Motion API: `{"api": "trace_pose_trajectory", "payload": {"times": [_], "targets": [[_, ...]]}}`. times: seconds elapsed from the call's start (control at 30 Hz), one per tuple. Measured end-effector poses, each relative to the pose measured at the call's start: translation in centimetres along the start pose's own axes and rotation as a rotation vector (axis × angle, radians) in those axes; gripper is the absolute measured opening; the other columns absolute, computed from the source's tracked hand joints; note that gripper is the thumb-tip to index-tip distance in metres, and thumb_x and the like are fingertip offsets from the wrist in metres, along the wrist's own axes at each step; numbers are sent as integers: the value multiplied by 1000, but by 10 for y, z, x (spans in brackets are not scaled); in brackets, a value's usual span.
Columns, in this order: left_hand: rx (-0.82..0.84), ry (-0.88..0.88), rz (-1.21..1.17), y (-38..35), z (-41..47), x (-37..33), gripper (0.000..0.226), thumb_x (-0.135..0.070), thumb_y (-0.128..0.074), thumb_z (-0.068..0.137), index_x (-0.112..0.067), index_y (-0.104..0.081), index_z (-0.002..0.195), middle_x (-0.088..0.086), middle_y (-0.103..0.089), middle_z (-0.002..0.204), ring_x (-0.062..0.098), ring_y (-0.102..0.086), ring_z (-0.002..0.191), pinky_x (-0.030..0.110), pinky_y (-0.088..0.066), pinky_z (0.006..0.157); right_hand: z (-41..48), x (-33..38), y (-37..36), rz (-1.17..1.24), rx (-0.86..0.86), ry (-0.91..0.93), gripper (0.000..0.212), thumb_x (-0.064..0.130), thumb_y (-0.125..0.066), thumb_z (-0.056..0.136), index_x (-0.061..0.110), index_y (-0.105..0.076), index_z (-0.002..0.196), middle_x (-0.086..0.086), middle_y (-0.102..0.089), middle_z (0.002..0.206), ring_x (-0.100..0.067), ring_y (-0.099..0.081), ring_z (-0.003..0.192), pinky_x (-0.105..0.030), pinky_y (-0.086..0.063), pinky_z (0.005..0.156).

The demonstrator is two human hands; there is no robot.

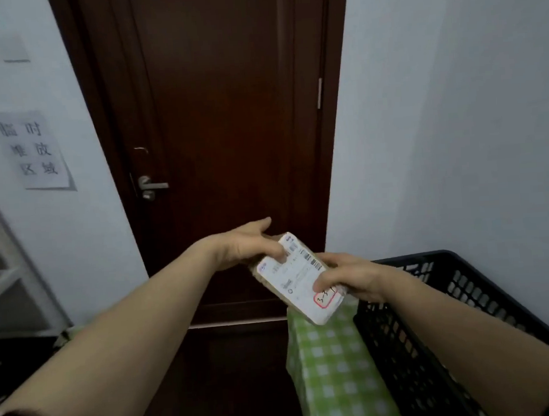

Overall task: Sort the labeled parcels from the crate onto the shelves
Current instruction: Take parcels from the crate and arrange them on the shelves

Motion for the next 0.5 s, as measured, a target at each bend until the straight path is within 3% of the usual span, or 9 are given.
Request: {"api": "trace_pose_trajectory", "payload": {"times": [0.1,0.17,0.2,0.27,0.33,0.4,0.5], "targets": [[-283,-62,-258,8,-10,2,112,-27,-79,70,-15,-4,152,8,-34,150,24,-37,134,41,-29,113,3,7,-6,198,-99,102,39,12,-67,78,19,-60,115,-6,-73,101,-20,-68,93,-41,-54,86],[-323,-38,-406,1,-20,8,118,-34,-83,65,-14,-5,152,8,-24,155,26,-25,141,49,-23,114,7,13,-12,326,-111,167,41,15,-67,81,23,-58,120,-6,-71,109,-23,-66,102,-45,-52,92],[-308,-27,-441,-4,-25,13,115,-34,-83,65,-14,-10,152,7,-28,154,26,-28,140,52,-25,113,9,17,-16,368,-103,193,43,18,-68,81,25,-58,121,-6,-71,111,-24,-66,105,-46,-51,94],[-237,-15,-434,-13,-32,20,90,-30,-81,69,-15,-34,145,3,-54,137,22,-47,128,53,-33,108,13,24,-25,422,-86,223,43,21,-70,78,26,-60,120,-5,-71,111,-25,-65,106,-48,-48,98],[-208,-39,-438,-15,-39,23,57,-20,-74,77,-20,-53,130,-2,-67,118,18,-58,114,49,-43,102,13,29,-34,447,-43,216,38,17,-65,83,25,-60,119,-7,-70,112,-26,-65,106,-50,-46,99],[-227,-54,-459,-8,-44,25,45,-14,-70,80,-23,-58,123,-2,-69,113,18,-61,110,44,-50,96,13,32,-39,452,5,201,39,11,-58,85,23,-59,122,-9,-68,116,-27,-64,107,-51,-46,98],[-231,-64,-459,1,-53,28,40,-12,-69,81,-24,-59,118,-1,-70,112,18,-62,110,39,-53,90,14,35,-43,439,74,198,57,11,-60,67,25,-60,123,-10,-62,124,-29,-61,111,-48,-50,92]]}}
Point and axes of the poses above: each hand's wrist, its own z-axis towards the middle knuckle, its own y-axis out of the back of the hand, x = y × z, the point moved 2 cm from there along z, towards the middle knuckle
